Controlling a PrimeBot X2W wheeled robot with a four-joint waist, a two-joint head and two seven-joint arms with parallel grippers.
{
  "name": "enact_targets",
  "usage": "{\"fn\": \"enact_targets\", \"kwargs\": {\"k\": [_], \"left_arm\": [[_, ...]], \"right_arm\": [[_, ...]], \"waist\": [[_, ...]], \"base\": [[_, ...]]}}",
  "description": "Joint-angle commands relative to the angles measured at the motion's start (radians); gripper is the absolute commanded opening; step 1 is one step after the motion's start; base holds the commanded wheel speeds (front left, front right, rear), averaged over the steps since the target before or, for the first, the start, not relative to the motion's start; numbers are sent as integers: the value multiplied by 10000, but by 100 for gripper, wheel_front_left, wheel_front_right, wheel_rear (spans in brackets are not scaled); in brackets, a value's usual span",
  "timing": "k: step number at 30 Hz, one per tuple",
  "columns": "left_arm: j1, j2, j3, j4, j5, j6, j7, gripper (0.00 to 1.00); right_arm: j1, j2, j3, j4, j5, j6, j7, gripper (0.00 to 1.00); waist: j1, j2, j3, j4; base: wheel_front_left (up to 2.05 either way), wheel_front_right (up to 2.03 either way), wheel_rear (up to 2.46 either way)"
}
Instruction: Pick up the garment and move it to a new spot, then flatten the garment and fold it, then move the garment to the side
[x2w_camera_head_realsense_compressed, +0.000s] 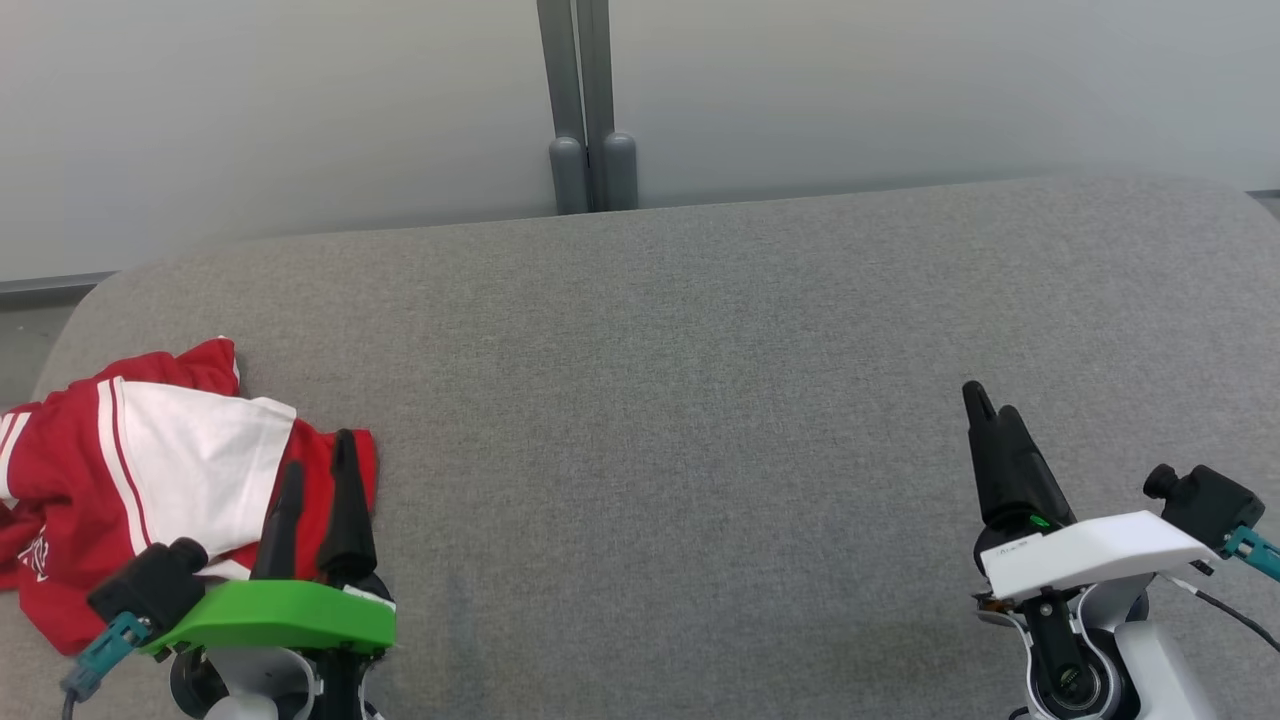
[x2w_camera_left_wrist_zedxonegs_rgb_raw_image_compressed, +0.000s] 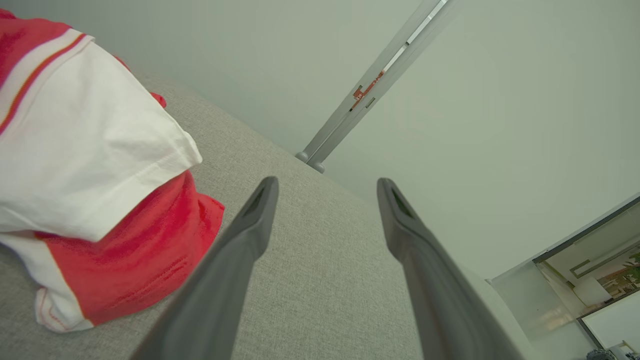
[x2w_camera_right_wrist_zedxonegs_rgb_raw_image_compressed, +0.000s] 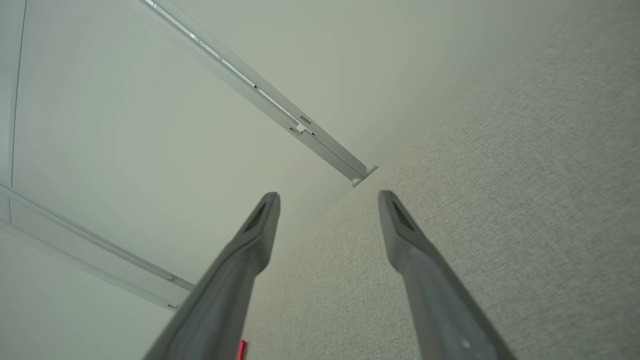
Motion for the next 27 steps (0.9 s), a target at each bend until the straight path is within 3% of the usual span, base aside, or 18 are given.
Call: {"fn": "enact_targets", "kwargs": {"k": [1, 12, 27], "left_arm": [[-67, 76, -104, -195, 537, 36, -98, 100], [14, 86, -395, -237, 2098, 357, -415, 100], [34, 99, -654, -162, 3631, 551, -804, 100]], "right_arm": [[-240, -53, 79, -89, -457, 4, -106, 100], [-278, -93, 375, 25, -2513, 5, -428, 100], [-335, 17, 374, 298, -4324, 7, -816, 100]], "waist": [[-1, 0, 3, 4], [-1, 0, 13, 20], [-1, 0, 20, 16]], "base": [[0, 0, 0], [0, 0, 0], [0, 0, 0]]}}
